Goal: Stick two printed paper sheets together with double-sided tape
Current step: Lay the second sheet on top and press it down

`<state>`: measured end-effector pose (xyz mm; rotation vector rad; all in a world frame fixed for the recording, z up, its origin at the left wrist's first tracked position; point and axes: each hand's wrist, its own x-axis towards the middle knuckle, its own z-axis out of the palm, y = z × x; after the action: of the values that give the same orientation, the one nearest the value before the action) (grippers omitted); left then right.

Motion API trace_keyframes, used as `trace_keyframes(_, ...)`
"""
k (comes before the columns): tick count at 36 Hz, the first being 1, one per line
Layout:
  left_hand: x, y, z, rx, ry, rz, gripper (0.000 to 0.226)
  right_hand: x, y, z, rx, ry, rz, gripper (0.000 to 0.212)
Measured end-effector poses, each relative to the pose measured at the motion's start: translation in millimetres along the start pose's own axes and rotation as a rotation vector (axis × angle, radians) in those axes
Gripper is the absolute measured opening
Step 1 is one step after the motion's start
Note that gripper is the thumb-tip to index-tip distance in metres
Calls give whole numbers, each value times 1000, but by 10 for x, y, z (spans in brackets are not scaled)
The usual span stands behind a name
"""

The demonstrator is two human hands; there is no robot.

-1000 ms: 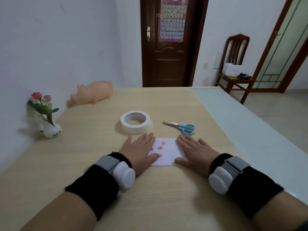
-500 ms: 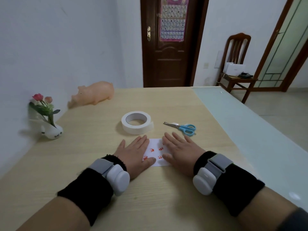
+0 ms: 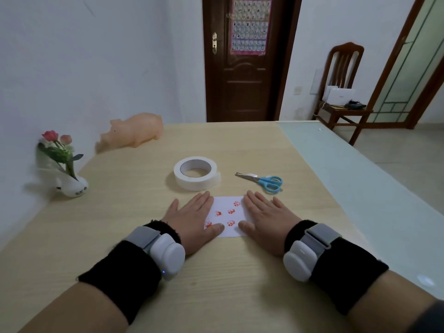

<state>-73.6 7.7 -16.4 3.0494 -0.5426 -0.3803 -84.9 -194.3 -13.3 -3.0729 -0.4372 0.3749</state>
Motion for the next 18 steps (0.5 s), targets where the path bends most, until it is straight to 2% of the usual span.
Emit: trace_keyframes(18,-43,-63,-10,15,8,-13,73,-23,45,72,-35,55,41,75)
